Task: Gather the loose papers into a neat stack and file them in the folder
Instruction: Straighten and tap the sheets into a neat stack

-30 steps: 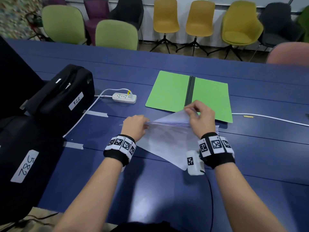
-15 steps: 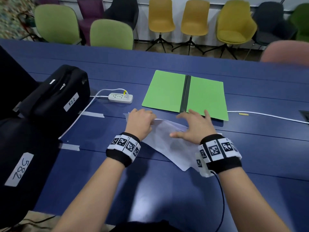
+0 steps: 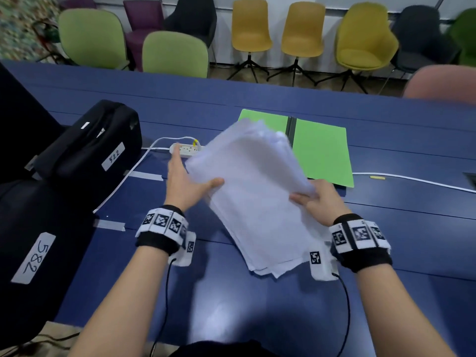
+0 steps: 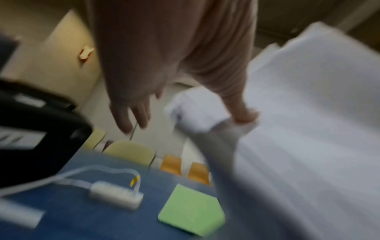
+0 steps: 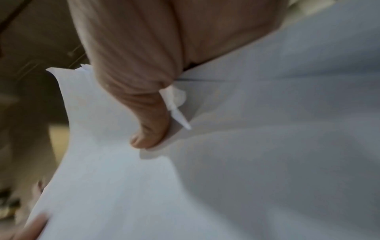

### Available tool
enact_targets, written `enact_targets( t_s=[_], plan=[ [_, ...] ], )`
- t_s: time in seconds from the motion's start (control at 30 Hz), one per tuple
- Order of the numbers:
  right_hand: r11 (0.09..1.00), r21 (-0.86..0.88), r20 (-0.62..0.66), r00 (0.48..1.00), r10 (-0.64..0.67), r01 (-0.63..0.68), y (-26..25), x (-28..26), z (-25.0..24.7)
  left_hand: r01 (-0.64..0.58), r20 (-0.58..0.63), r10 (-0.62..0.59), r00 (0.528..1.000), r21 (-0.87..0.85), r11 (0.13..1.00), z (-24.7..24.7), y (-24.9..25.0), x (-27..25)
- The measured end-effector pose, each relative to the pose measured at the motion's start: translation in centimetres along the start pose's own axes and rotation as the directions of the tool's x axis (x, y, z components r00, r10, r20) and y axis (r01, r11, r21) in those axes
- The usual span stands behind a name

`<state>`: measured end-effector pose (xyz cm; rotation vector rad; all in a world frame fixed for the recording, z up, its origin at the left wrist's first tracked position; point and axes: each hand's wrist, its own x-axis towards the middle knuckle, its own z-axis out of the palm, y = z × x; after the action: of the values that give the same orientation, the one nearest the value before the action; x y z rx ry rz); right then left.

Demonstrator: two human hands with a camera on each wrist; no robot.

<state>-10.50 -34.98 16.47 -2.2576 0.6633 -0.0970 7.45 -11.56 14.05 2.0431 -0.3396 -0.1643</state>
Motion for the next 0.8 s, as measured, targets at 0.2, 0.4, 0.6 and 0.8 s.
enact_targets(
  t_s=[0.2,0.4,0.6,0.8],
  plan=[
    [0.827,0.555,0.012,0.994,0.105,-0.094,1.7,-0.5,-0.6,0.333,0.528,-0.057,0.847,-0.445,0.832,0.8,-0.4,-3.5],
    [0.617,0.78,-0.028,0.979,0.202,-0.105,3.6,-1.3,-0.4,0.332,0.725,0.005,0.689,-0.321,0.887,-0.2,-1.4,-0.5],
    [0.541,0.838,-0.069,0.969,0.236,-0.072,5.1,-1.6,-1.5,0.311,0.508,-0.126,0.852,-0.299,0.902,-0.9,-2.4,-0.4],
    [0.473,0.878,-0.124,0.92,0.372,-0.073,5.4,-1.6,-0.1,0.061,0.153,-0.024,0.988,-0.241,0.969,0.4,0.4,0.7]
  ],
)
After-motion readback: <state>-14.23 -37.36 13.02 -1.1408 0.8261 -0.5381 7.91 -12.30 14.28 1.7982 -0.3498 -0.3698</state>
